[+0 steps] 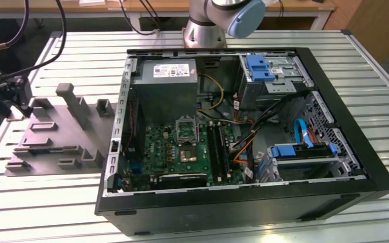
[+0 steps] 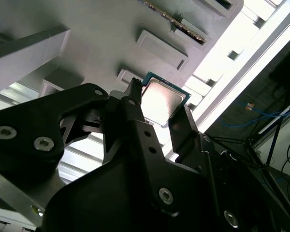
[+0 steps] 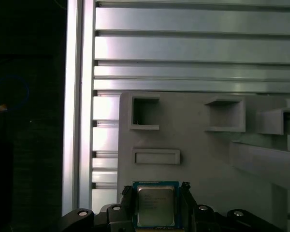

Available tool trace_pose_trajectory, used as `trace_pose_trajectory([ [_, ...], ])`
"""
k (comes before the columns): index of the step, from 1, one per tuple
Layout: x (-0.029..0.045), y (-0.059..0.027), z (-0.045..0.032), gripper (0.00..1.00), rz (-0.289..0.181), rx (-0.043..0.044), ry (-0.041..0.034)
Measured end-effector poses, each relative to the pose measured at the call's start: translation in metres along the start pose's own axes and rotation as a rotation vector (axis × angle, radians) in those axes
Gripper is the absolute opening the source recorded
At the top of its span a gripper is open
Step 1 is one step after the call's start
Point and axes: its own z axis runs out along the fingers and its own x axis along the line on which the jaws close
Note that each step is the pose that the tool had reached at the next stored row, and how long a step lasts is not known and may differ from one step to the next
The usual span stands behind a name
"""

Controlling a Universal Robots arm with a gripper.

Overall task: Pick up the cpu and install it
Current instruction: 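Pick up the cpu and move it towards the insertion slot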

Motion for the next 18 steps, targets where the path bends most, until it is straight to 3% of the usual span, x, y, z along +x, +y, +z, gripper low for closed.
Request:
trace_pose_trajectory([
  [18, -0.0001, 0.0003, -0.0065, 0.47, 0.000, 0.0000, 0.0000],
])
